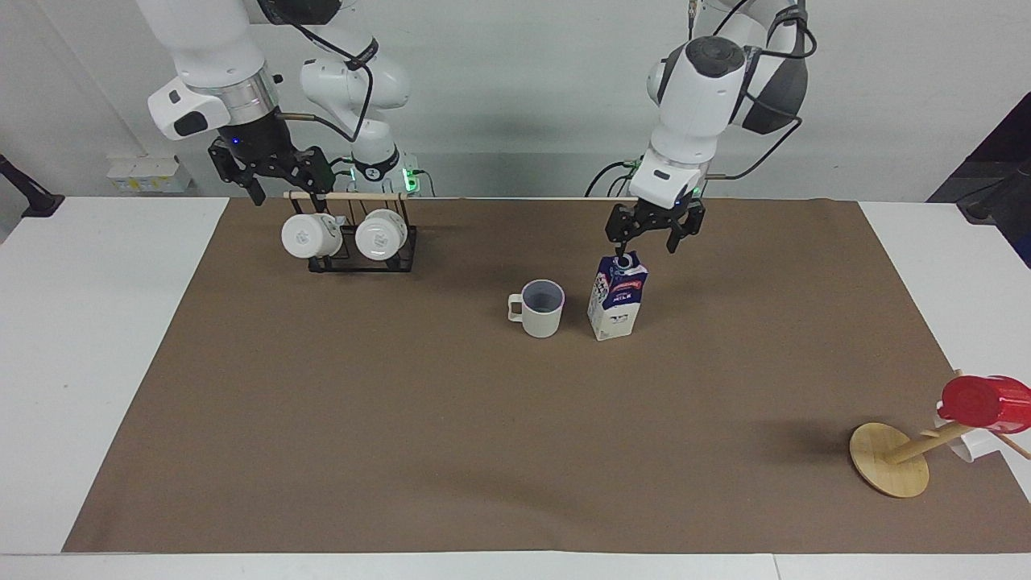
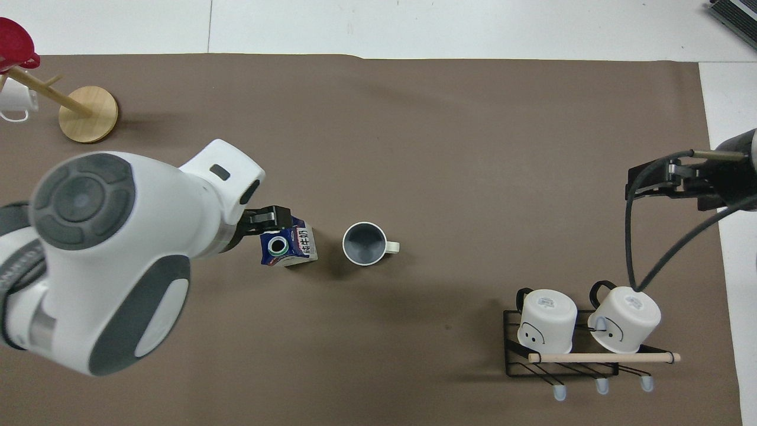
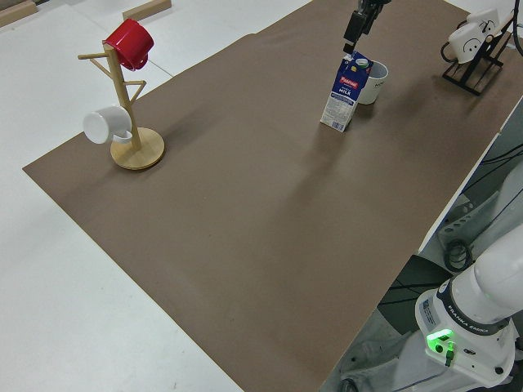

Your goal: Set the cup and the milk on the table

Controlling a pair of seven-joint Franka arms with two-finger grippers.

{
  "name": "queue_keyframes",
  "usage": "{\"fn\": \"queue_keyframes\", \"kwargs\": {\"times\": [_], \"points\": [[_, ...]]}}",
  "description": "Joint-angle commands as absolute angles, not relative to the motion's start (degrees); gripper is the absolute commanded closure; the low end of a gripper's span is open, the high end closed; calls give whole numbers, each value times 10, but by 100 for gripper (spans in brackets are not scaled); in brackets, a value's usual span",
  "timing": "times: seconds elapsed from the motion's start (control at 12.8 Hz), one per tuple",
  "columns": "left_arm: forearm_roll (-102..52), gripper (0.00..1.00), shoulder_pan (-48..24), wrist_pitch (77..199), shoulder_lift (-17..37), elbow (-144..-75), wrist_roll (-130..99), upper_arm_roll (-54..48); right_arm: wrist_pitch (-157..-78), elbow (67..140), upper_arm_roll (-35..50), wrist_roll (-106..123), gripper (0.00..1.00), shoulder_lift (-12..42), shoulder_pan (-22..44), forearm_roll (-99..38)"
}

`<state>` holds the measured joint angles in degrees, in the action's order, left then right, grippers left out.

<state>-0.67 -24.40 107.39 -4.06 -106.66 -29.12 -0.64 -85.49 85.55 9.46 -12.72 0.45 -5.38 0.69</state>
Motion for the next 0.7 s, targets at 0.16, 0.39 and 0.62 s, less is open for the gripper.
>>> {"fn": "queue_keyframes", "kwargs": {"times": [0.16, 0.39, 0.62], "points": [[1, 0, -164, 1021, -54, -1025, -177, -5, -860, 852, 98, -98, 0, 6, -61, 25], [-4, 0, -106, 967, -55, -1002, -83, -4, -860, 852, 98, -97, 0, 6, -61, 25], [-4, 0, -63, 951, -54, -988, -34, -4, -860, 852, 98, -102, 0, 6, -61, 19]]}}
